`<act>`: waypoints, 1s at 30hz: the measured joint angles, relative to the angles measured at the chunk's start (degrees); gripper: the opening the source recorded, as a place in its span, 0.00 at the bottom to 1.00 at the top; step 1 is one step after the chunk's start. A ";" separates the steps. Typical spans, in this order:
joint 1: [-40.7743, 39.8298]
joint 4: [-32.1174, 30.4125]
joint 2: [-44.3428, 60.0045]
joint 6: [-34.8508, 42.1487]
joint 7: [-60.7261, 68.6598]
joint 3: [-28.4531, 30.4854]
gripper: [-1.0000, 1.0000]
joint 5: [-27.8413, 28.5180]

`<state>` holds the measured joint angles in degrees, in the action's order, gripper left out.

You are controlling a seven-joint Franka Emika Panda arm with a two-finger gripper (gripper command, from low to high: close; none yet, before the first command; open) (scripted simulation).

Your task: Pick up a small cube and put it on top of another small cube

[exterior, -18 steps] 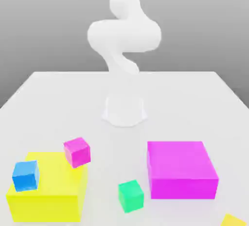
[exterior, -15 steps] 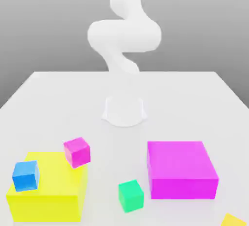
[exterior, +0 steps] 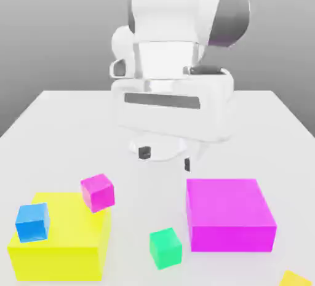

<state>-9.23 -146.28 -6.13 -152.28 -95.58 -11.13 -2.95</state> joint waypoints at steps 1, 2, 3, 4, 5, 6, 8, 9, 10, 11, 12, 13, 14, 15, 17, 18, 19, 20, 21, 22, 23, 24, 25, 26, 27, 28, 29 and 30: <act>0.02 -0.70 1.96 -0.99 -3.00 0.00 0.50 0.71; 0.04 -1.41 3.91 -2.00 -6.11 0.02 0.50 1.54; 0.13 -2.11 5.87 -3.00 -9.26 0.16 0.50 2.43; 0.37 -2.82 7.83 -4.00 -12.43 0.46 0.50 3.36; 0.63 -3.51 9.78 -4.99 -15.57 0.81 0.50 4.26; 1.14 -4.21 11.73 -5.97 -18.79 1.43 0.50 5.24; 1.96 -4.54 15.76 -8.58 -22.82 2.56 0.50 7.23; 2.58 -4.32 17.81 -10.09 -23.94 3.36 0.50 8.12; 3.15 -4.02 19.88 -11.70 -24.80 4.11 0.50 8.99; 3.83 -3.67 21.95 -13.36 -25.47 4.95 0.50 9.73; 4.53 -3.29 24.01 -15.03 -26.01 5.80 0.50 10.36; 5.21 -2.96 25.77 -16.45 -26.27 6.55 0.00 10.64; 5.21 -2.96 25.77 -16.45 -26.27 6.55 0.00 10.64; 5.21 -2.96 25.77 -16.48 -26.27 6.55 0.00 10.64; 5.21 -2.96 25.77 -16.57 -26.29 6.55 0.00 10.65; 5.21 -2.96 25.77 -16.63 -26.30 6.55 0.00 10.66; 5.41 -2.80 26.66 -17.31 -26.53 6.83 0.00 10.98; 5.27 -2.91 26.07 -16.83 -26.45 6.65 0.00 10.86; 4.95 -3.18 24.74 -15.78 -26.17 6.24 0.00 10.48; 4.58 -3.51 23.04 -14.39 -25.65 5.71 0.00 9.80; 4.16 -3.88 21.15 -12.86 -25.06 5.12 0.00 9.04; 3.84 -4.26 19.16 -11.27 -24.41 4.61 0.00 8.17; 3.60 -4.66 17.12 -9.63 -23.74 4.17 0.00 7.26; 3.26 -5.02 15.05 -7.95 -22.82 3.92 0.00 6.20; 2.58 -5.30 12.96 -6.18 -21.37 4.07 0.00 4.93; 1.67 -5.56 10.87 -4.38 -19.90 4.45 0.00 3.77; 0.35 -5.81 8.78 -2.56 -18.53 4.99 0.00 2.82; -0.67 -6.05 6.69 -0.74 -17.30 5.45 0.00 2.09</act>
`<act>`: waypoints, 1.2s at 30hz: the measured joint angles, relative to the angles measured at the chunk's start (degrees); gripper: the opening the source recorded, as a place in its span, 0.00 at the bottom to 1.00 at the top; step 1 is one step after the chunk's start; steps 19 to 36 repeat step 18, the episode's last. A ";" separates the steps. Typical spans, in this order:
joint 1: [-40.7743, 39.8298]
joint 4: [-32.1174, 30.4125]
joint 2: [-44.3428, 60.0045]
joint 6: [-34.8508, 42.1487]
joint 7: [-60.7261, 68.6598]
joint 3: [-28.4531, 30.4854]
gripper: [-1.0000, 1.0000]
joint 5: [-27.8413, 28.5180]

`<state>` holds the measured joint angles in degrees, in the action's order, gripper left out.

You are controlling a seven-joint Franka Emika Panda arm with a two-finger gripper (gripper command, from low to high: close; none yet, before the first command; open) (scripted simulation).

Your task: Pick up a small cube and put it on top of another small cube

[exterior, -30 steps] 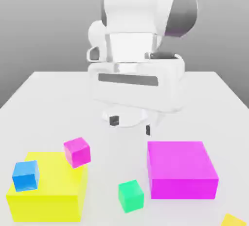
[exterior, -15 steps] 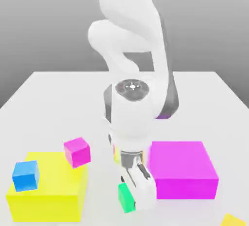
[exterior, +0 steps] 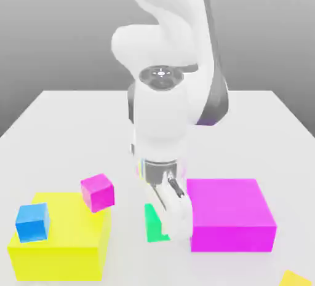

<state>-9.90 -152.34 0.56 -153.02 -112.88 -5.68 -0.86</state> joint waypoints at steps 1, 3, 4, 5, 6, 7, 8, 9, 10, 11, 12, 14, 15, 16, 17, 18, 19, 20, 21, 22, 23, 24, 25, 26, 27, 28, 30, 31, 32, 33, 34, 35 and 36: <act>-1.02 -0.25 -2.09 1.80 1.11 0.44 0.00 -0.55; -2.29 -0.72 -6.24 5.50 2.95 1.59 0.00 -1.08; -2.83 -0.95 -8.32 7.33 3.69 2.27 0.00 -1.10; -3.47 -1.19 -10.38 9.16 4.33 3.01 0.00 -0.97; -4.19 -1.43 -12.45 10.99 4.87 3.75 0.00 -0.72; -4.96 -1.67 -14.51 12.82 5.34 4.47 0.00 -0.38; -5.78 -1.91 -16.57 14.65 5.75 5.16 0.00 0.04; -6.64 -2.15 -18.62 16.46 6.10 5.80 0.00 0.52; -7.19 -2.53 -19.28 16.75 6.30 6.23 0.00 0.86; -7.48 -3.02 -18.68 15.66 6.41 6.44 0.00 1.04; -7.64 -3.58 -17.45 13.87 6.47 6.54 0.00 1.12; -7.83 -4.78 -14.19 9.44 6.54 6.53 0.00 1.13; -7.83 -5.28 -12.75 7.49 6.58 6.54 1.00 1.11; -7.83 -5.28 -12.75 7.49 6.58 6.54 1.00 1.11; -7.83 -5.28 -12.75 7.49 6.58 6.54 1.00 1.11; -7.83 -5.28 -12.75 7.49 6.58 6.54 1.00 1.11; -7.83 -5.28 -12.75 7.49 6.58 6.54 1.00 1.11; -7.83 -5.28 -12.75 7.49 6.58 6.54 1.00 1.11; -7.83 -5.28 -12.75 7.49 6.58 6.54 1.00 1.11; -7.83 -5.28 -12.75 7.49 6.58 6.54 1.00 1.11; -7.83 -5.28 -12.75 7.49 6.58 6.54 1.00 1.11; -7.83 -5.28 -12.75 7.49 6.58 6.54 1.00 1.11; -7.83 -5.28 -12.75 7.49 6.58 6.54 1.00 1.11; -7.83 -5.28 -12.75 7.49 6.58 6.54 1.00 1.11; -7.83 -5.28 -12.75 7.49 6.58 6.54 1.00 1.11; -7.83 -5.28 -12.75 7.49 6.58 6.54 1.00 1.11; -7.83 -5.28 -12.75 7.49 6.58 6.54 1.00 1.11; -7.83 -5.28 -12.75 7.49 6.58 6.54 1.00 1.11; -7.83 -5.28 -12.75 7.49 6.58 6.54 1.00 1.11; -7.83 -5.28 -12.75 7.49 6.58 6.54 1.00 1.11; -7.83 -5.28 -12.75 7.49 6.58 6.54 1.00 1.11; -7.83 -5.28 -12.75 7.49 6.58 6.54 1.00 1.11; -7.83 -5.28 -12.75 7.49 6.58 6.54 1.00 1.11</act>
